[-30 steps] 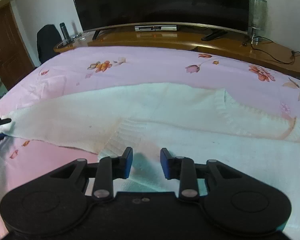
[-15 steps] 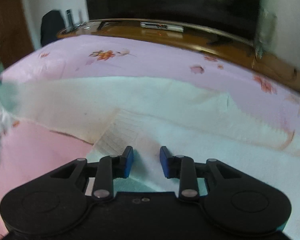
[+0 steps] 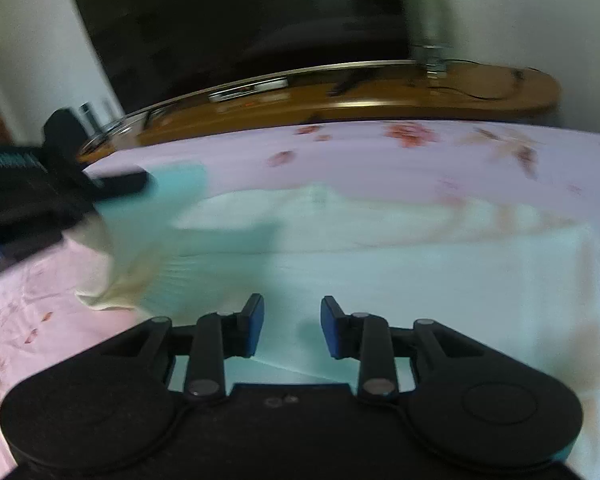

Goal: Fold small clothes

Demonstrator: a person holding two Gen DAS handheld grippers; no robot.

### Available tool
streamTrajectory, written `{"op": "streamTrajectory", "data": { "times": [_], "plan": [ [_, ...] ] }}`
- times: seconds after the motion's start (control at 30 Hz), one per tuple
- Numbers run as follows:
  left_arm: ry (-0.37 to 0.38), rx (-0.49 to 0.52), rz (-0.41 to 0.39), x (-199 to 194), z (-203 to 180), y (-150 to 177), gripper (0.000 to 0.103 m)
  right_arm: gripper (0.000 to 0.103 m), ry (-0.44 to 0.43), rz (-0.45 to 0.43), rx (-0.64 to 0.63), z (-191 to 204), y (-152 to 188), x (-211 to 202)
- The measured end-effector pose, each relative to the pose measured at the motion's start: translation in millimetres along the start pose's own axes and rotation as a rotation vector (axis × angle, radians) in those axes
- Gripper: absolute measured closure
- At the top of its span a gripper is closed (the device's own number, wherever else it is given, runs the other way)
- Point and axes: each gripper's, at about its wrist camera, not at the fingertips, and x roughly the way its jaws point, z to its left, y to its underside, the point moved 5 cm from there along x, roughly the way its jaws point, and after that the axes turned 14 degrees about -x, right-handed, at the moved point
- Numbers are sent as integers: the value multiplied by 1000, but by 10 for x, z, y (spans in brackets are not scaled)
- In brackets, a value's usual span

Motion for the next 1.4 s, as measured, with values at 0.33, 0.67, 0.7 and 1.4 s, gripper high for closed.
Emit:
{"op": "streamTrajectory", "data": {
  "times": [0.33, 0.67, 0.7, 1.4],
  "plan": [
    [7, 71, 28, -137, -412, 168, 11, 63, -77, 41, 167, -402, 440, -124],
    [-248, 6, -129, -714, 650, -365, 11, 58, -59, 38, 50, -30, 254, 52],
    [-280, 6, -139, -772, 782, -377, 11, 56, -83, 34, 22, 69, 258, 52],
    [-384, 72, -67, -355, 1091, 27, 11, 94, 81, -31, 262, -824, 453, -192]
  ]
}}
